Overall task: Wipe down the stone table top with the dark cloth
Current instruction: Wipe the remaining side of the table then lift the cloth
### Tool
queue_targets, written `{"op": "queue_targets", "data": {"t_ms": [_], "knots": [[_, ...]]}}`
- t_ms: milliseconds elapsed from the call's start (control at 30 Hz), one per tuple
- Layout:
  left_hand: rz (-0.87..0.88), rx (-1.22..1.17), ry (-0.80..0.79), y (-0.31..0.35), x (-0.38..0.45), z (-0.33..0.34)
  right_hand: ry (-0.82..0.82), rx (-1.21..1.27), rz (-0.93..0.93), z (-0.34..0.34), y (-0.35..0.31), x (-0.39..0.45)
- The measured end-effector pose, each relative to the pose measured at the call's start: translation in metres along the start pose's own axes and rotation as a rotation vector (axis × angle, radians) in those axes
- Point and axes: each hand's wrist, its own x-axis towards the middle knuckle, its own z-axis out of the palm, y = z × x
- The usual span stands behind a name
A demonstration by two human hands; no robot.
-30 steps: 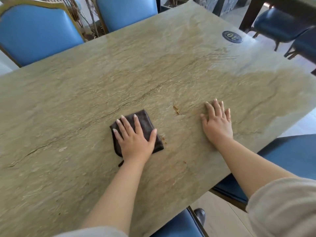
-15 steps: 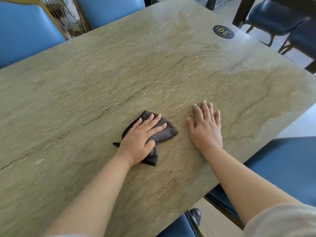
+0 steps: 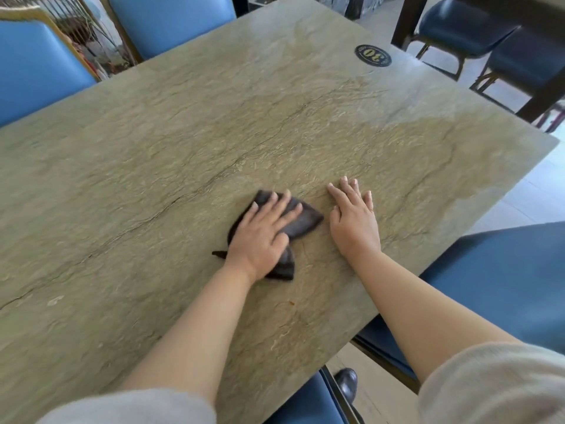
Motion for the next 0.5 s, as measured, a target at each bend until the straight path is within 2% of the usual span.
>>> {"op": "queue_targets", "data": {"t_ms": [67,133,233,300,367,433,500], "knots": [[0.143,-0.099,-0.073,0.002,-0.024,0.002,-0.037,0.13,0.034,-0.012,0.005,0.004],[0.128,-0.167,-0.071,-0.015,-0.024,-0.003,-0.077,0.178,0.053,-0.024,0.013,0.009],[-0.145,-0.136,-0.006,-0.035,0.014,-0.01,-0.113,0.197,0.042,-0.029,0.022,0.01],[-0.325,0.047,-0.012,-0.03,0.046,-0.009,-0.115,0.222,0.029,-0.028,0.025,0.011],[-0.396,0.152,-0.009,-0.013,0.069,-0.005,-0.111,0.229,0.022,-0.028,0.027,0.013],[-0.335,0.165,-0.014,0.01,0.079,0.001,-0.101,0.231,0.017,-0.031,0.027,0.014],[-0.175,0.194,-0.025,0.032,0.07,0.011,-0.098,0.246,0.015,-0.033,0.025,0.016]]}}
